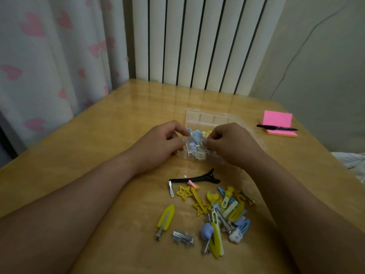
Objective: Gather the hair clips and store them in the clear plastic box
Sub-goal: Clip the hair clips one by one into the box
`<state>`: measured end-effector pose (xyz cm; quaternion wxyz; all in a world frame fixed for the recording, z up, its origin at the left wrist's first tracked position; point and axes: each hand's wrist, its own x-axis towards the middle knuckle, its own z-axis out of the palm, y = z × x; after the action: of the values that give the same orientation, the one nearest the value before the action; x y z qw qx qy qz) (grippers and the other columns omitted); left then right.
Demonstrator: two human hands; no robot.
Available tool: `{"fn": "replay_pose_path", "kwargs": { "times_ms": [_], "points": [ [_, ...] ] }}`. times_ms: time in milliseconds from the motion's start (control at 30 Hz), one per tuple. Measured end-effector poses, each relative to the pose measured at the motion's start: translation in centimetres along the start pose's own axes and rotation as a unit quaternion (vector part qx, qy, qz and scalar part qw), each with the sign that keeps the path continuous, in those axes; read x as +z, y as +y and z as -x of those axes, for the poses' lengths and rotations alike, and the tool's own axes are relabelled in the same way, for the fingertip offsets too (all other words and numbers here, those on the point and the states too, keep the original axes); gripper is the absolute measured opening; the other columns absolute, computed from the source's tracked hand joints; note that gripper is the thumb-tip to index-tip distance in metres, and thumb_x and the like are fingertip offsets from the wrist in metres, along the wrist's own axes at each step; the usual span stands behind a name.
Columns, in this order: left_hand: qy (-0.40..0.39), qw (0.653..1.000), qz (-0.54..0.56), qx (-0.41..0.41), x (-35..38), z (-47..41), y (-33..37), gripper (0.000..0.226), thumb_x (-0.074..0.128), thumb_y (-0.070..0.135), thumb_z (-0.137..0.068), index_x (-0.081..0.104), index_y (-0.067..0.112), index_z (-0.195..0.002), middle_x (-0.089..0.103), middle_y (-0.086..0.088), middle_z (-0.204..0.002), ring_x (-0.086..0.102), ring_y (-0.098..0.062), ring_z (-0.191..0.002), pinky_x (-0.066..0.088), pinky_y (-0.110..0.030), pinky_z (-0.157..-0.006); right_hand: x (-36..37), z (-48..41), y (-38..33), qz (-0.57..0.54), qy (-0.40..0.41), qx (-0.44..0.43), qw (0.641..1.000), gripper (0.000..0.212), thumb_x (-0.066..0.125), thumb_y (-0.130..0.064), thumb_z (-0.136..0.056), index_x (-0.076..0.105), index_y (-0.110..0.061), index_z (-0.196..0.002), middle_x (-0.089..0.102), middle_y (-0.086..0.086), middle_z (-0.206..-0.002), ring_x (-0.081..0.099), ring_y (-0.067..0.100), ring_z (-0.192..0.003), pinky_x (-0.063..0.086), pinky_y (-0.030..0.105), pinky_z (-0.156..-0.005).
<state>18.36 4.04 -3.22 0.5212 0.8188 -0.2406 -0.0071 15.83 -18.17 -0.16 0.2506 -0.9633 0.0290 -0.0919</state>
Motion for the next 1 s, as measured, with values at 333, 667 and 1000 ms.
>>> {"fn": "replay_pose_path", "kwargs": {
  "times_ms": [333,667,1000],
  "points": [
    [0.003,1.0,-0.004,-0.007,0.0,0.1,0.2,0.019,0.065,0.013,-0.101,0.071,0.02,-0.118,0.069,0.004,-0.077,0.066,-0.012,-0.076,0.054,-0.029,-0.078,0.3,1.1,0.7,-0.003,0.028,-0.046,0.999,0.018,0.067,-0.038,-0.098,0.078,-0.027,-0.091,0.073,-0.01,-0.085,0.068,0.011,-0.082,0.059,0.039,-0.074],
    [-0.005,1.0,-0.002,-0.009,-0.3,0.5,0.6,0.022,0.062,0.011,-0.1,0.071,0.021,-0.117,0.073,-0.005,-0.084,0.066,-0.014,-0.076,0.054,-0.026,-0.075,-1.4,4.9,-2.4,0.002,-0.003,-0.295,0.955,0.007,0.073,-0.033,-0.095,0.078,-0.032,-0.099,0.07,-0.014,-0.093,0.062,0.004,-0.087,0.054,0.037,-0.078],
    [0.004,0.999,0.011,-0.032,-0.1,0.4,0.5,0.03,0.057,0.007,-0.103,0.073,0.026,-0.118,0.073,-0.002,-0.086,0.067,-0.011,-0.077,0.056,-0.022,-0.079,-0.8,8.5,-6.4,0.055,-0.358,-0.351,0.864,0.025,0.081,-0.035,-0.09,0.074,-0.035,-0.114,0.056,-0.015,-0.102,0.056,0.005,-0.097,0.052,0.025,-0.081]
  ]
}}
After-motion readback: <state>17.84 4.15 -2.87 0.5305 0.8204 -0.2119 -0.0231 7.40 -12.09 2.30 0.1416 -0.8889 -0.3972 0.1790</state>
